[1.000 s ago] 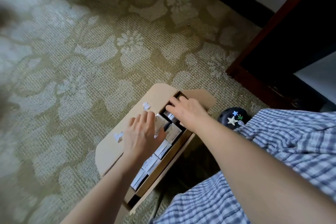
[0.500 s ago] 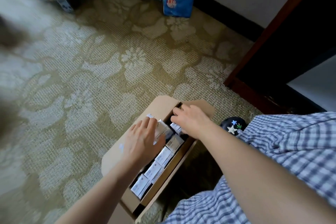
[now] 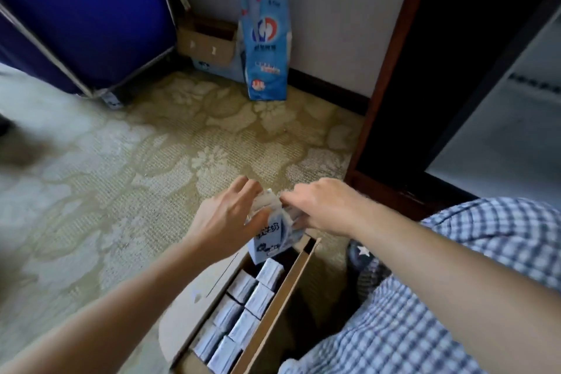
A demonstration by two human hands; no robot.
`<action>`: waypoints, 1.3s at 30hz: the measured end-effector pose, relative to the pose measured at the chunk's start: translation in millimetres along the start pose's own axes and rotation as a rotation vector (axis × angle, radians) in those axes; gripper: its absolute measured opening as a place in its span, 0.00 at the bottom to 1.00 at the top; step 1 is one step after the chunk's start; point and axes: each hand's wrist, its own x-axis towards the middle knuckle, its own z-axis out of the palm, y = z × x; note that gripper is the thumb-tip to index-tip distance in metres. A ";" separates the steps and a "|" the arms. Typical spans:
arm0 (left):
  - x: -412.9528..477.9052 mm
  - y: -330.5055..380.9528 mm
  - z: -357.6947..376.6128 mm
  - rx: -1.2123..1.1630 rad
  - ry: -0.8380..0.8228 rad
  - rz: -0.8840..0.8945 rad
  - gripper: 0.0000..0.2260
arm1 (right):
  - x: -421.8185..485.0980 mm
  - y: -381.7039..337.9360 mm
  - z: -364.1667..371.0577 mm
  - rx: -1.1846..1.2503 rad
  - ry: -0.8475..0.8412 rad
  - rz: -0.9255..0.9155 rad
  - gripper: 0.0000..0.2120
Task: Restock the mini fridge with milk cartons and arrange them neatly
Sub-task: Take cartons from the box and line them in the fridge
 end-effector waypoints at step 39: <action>278.0 372.6 37.2 -0.651 0.192 0.303 0.14 | -265.6 288.9 -13.8 0.119 1.280 1.005 0.21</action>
